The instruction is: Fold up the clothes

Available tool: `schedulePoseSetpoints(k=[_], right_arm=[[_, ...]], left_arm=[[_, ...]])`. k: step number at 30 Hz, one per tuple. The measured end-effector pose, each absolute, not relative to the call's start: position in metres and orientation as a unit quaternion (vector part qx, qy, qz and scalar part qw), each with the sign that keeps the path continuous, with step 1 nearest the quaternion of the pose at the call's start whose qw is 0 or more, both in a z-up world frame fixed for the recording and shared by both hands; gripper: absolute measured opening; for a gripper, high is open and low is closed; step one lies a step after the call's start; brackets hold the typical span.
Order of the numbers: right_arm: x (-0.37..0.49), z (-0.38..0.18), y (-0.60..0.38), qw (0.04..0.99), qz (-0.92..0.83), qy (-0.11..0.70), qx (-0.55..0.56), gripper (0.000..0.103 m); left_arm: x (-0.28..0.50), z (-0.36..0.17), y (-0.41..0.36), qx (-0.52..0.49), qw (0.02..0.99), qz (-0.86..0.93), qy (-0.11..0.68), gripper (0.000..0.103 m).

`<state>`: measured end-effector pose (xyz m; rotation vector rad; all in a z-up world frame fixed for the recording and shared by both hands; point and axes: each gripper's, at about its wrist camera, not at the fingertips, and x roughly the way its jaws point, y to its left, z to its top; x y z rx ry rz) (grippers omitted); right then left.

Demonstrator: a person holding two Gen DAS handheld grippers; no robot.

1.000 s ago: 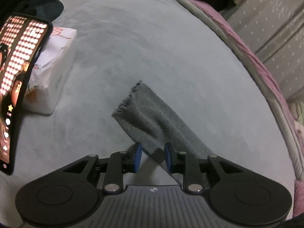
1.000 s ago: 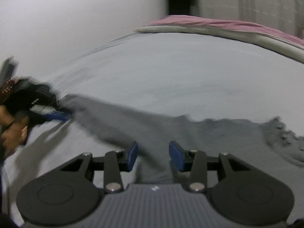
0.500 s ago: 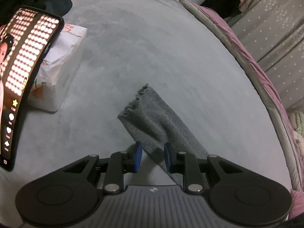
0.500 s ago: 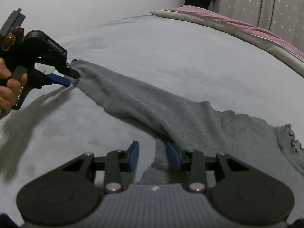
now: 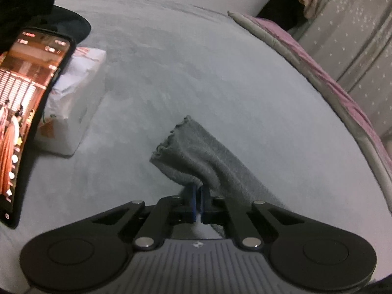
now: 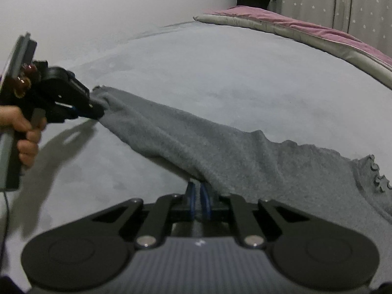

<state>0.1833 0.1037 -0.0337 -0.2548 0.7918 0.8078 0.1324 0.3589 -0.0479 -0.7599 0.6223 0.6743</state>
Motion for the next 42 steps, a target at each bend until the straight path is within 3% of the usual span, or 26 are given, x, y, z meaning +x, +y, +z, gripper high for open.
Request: schedulePoseSetpoints(k=[9, 22, 25, 30, 42], right_arm=[[0.192, -0.019, 0.081, 0.812, 0.428, 0.392, -0.066, 0.007], [0.195, -0.032, 0.091, 0.769, 0.446, 0.447, -0.097, 0.008], [0.193, -0.029, 0.097, 0.759, 0.451, 0.456, -0.109, 0.013], [0.186, -0.021, 0.107, 0.754, 0.459, 0.455, -0.118, 0.038], [0.206, -0.006, 0.137, 0.777, 0.455, 0.426, -0.085, 0.047]], left_arm=[[0.131, -0.031, 0.357, -0.317, 0.833, 0.348, 0.290, 0.003], [0.139, -0.044, 0.352, -0.284, 0.823, 0.361, 0.334, 0.007], [0.135, -0.044, 0.355, -0.298, 0.820, 0.359, 0.331, 0.008], [0.126, -0.041, 0.363, -0.330, 0.810, 0.368, 0.315, 0.009], [0.124, -0.045, 0.373, -0.326, 0.805, 0.397, 0.298, 0.009]])
